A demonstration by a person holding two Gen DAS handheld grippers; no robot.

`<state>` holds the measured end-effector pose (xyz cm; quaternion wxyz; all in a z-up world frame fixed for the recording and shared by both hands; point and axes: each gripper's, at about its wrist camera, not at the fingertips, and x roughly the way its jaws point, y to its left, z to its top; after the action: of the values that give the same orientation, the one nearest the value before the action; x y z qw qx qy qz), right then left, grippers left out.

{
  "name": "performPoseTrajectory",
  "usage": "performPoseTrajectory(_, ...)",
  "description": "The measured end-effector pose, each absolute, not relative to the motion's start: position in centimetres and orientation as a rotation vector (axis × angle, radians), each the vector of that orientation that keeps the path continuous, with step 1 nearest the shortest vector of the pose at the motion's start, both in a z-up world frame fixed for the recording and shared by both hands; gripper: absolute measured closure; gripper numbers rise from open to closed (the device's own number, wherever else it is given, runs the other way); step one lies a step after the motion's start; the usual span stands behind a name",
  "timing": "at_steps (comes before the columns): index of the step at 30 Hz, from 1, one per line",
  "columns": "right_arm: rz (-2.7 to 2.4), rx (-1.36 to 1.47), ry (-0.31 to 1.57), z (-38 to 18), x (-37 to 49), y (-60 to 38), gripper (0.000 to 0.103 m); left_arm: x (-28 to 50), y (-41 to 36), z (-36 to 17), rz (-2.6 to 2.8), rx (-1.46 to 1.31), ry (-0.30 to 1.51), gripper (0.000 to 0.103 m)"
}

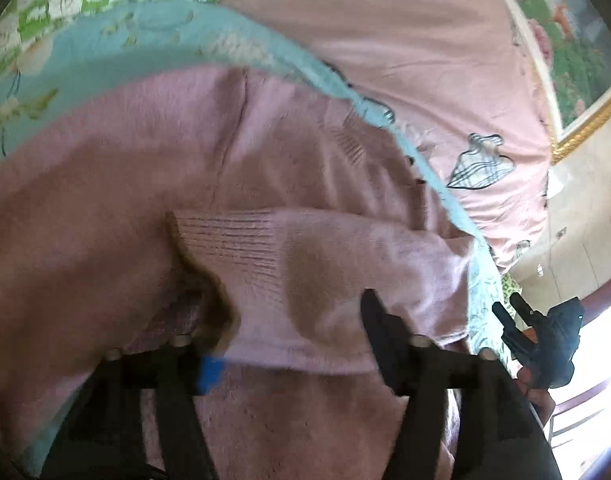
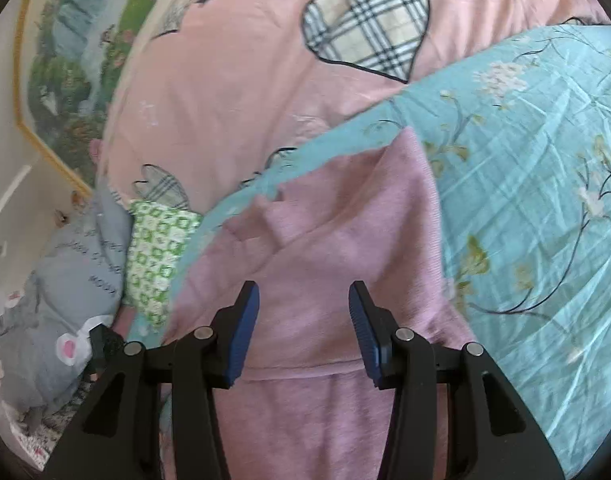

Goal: Fold small clothes

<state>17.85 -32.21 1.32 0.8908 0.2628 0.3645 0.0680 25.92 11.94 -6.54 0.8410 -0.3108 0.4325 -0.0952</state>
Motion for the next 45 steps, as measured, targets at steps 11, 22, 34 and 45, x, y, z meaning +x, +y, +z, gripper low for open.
performPoseTrajectory(11, -0.07, 0.394, 0.958, -3.2, 27.4, -37.1, 0.037, 25.8, 11.1, -8.2, -0.181, -0.58, 0.928, 0.087)
performPoseTrajectory(22, -0.174, 0.245, 0.861, 0.7, 28.6, -40.8, 0.096, 27.8, 5.5, -5.9, -0.244, -0.384, 0.873, 0.098)
performPoseTrajectory(34, -0.258, 0.325, 0.824, 2.1, 23.8, -40.3, 0.072, 22.7, 10.5, -6.1, -0.103, -0.39, 0.88, 0.078)
performPoseTrajectory(45, 0.026, 0.458, 0.818, 3.6, 14.5, -31.6, 0.054, 11.3, 11.8, -3.2, -0.056, -0.43, 0.847, 0.054)
